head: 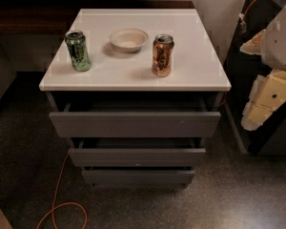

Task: Place orange can into bottom drawer

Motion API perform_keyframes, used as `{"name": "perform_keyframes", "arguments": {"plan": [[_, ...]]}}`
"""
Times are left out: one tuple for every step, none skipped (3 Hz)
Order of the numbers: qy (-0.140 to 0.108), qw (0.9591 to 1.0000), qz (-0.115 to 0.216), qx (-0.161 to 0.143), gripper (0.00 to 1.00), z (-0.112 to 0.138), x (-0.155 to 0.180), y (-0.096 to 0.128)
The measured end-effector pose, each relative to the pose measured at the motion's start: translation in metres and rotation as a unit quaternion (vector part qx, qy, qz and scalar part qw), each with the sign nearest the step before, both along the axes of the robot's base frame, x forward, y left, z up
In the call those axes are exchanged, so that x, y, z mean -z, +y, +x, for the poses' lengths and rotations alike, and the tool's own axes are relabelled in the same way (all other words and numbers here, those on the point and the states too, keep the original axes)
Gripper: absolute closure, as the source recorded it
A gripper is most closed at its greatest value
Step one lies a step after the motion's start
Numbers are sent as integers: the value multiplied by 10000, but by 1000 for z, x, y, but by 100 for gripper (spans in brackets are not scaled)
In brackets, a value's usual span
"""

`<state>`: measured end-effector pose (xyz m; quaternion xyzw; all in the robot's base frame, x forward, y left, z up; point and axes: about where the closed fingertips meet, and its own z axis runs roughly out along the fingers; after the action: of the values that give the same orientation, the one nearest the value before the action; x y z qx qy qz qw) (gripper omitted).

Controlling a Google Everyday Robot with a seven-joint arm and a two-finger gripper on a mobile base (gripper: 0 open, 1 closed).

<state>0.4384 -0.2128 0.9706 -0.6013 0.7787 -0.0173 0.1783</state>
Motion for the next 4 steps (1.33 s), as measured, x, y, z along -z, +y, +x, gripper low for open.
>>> {"name": "perform_keyframes", "arguments": {"plan": [[-6, 9991, 409, -104, 0, -1, 22, 10], [-110, 9975, 573, -390, 0, -3, 77, 24], [-120, 9975, 569, -391, 0, -3, 79, 25], [53, 9975, 549, -430, 0, -1, 93, 28]]}}
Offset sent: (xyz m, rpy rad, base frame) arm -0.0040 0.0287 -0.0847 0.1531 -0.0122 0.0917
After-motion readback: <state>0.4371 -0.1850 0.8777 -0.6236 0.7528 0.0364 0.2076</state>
